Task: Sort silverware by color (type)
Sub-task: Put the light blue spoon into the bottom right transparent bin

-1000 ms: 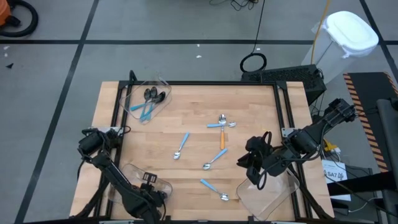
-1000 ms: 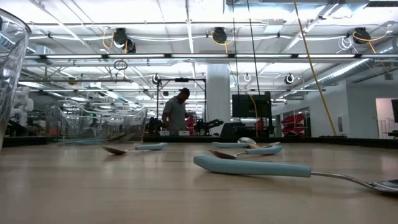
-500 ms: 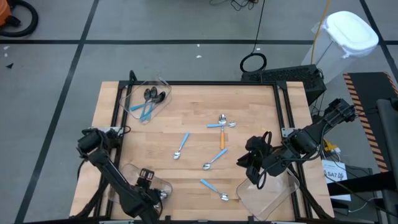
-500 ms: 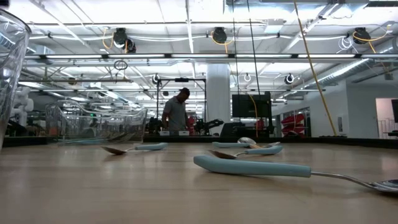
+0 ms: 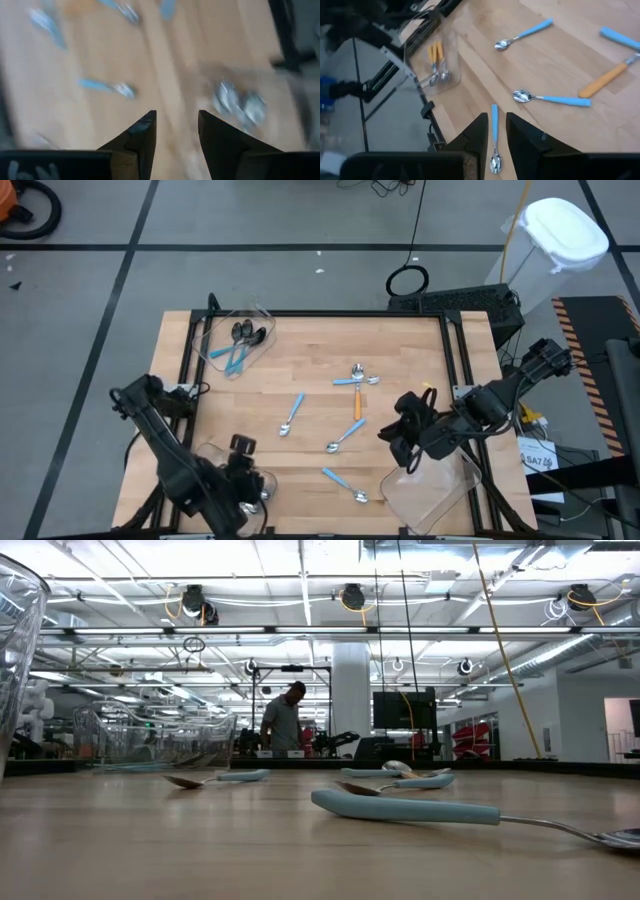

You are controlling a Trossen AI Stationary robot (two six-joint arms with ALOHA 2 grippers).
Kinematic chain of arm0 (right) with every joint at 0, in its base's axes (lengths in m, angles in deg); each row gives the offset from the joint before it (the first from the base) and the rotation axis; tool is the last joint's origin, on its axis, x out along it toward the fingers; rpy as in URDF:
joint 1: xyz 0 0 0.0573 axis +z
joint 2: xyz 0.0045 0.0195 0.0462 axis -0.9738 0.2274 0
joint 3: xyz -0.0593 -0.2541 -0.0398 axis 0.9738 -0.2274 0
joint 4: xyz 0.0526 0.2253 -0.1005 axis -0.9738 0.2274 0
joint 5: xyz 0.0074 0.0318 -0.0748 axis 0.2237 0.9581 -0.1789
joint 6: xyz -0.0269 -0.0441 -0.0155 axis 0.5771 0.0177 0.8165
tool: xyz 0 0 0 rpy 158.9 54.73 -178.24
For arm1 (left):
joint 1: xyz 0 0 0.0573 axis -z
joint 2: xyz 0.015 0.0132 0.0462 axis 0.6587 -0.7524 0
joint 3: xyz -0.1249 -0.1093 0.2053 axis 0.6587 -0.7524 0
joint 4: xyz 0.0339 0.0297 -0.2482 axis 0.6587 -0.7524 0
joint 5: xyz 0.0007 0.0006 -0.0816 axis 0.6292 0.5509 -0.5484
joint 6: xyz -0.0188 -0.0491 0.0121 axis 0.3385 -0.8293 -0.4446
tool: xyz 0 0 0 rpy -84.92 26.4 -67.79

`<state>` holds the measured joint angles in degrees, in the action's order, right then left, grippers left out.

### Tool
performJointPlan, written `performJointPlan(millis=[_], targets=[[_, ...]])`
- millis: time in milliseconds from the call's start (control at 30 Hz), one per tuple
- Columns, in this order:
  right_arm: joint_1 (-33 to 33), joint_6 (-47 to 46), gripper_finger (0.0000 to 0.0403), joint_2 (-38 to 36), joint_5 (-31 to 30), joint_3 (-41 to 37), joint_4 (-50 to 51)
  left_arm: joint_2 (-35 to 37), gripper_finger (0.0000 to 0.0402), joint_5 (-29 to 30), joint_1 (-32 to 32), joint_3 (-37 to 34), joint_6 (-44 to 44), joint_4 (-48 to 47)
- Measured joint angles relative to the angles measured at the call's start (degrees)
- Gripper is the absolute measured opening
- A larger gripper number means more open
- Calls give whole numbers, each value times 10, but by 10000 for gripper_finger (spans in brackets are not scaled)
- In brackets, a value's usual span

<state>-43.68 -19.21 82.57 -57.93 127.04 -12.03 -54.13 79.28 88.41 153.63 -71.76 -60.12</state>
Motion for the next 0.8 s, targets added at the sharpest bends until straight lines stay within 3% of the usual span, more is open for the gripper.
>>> performJointPlan(millis=[233, 333, 400, 500, 700, 800], targets=[[-21, -54, 66, 0, 1, 0, 19, -1, 145, 253, -41, 101, 173, 3], [-24, -70, 66, 0, 3, 0, 18, -1, 145, 378, -66, 132, 190, 22], [-24, -84, 66, -2, 15, 0, 21, 0, 145, 416, -88, 148, 178, 45], [-27, -121, 66, -10, 51, 0, 37, 0, 145, 387, -139, 158, 137, 86], [-29, -178, 66, -39, 75, 0, 73, -5, 145, 146, -247, 158, 83, 168], [-33, -178, 66, -60, 61, 0, 88, -8, 145, 79, -281, 158, 45, 202]])
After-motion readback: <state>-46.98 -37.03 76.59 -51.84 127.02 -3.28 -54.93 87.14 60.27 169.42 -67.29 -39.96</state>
